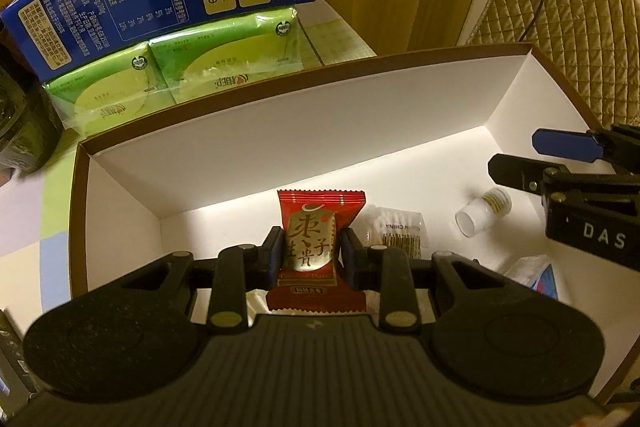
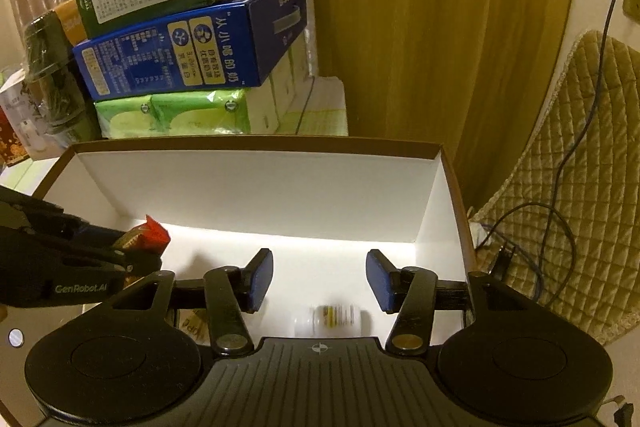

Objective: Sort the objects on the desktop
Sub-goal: 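Open the right tool to drop the pill bottle while the left tool releases the candy, then withdraw both open tools from the box back toward the table items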

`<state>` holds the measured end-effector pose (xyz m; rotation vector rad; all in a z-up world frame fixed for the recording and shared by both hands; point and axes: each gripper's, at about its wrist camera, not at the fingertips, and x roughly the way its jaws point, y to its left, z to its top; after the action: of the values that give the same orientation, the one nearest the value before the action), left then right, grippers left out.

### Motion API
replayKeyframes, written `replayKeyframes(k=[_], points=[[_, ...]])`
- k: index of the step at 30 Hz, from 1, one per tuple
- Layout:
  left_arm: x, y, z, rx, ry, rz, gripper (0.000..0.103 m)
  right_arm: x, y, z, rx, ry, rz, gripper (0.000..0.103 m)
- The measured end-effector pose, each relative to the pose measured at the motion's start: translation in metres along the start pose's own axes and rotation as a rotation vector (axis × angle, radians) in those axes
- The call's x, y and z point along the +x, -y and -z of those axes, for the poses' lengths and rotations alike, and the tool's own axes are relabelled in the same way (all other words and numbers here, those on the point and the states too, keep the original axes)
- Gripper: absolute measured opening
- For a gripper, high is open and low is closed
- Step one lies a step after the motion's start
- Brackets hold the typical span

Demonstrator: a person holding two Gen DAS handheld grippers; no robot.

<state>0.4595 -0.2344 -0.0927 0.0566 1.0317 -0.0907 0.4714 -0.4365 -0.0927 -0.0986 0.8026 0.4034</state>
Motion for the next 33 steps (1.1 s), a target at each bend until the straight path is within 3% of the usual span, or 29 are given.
replayKeyframes(k=[11,15,23,25,28,33], points=[[-0.002,0.000,-0.003,-0.001,0.009,-0.003,0.026,-0.006,-0.003,0.003,-0.003,-0.004,0.001,0.059],[-0.007,-0.001,-0.003,-0.002,0.019,-0.003,0.030,-0.011,-0.002,0.004,0.005,0.003,-0.002,0.072],[-0.035,-0.002,0.005,0.011,0.077,-0.012,0.068,-0.039,-0.008,0.010,0.012,0.044,-0.035,0.100],[-0.045,-0.004,0.008,0.010,0.093,-0.012,0.070,-0.048,-0.011,0.013,0.014,0.056,-0.049,0.101],[-0.060,-0.006,0.013,0.002,0.112,-0.008,0.082,-0.058,-0.017,0.018,0.003,0.064,-0.060,0.101],[-0.086,-0.007,0.024,-0.007,0.149,-0.020,0.088,-0.074,-0.023,0.026,0.004,0.067,-0.056,0.101]])
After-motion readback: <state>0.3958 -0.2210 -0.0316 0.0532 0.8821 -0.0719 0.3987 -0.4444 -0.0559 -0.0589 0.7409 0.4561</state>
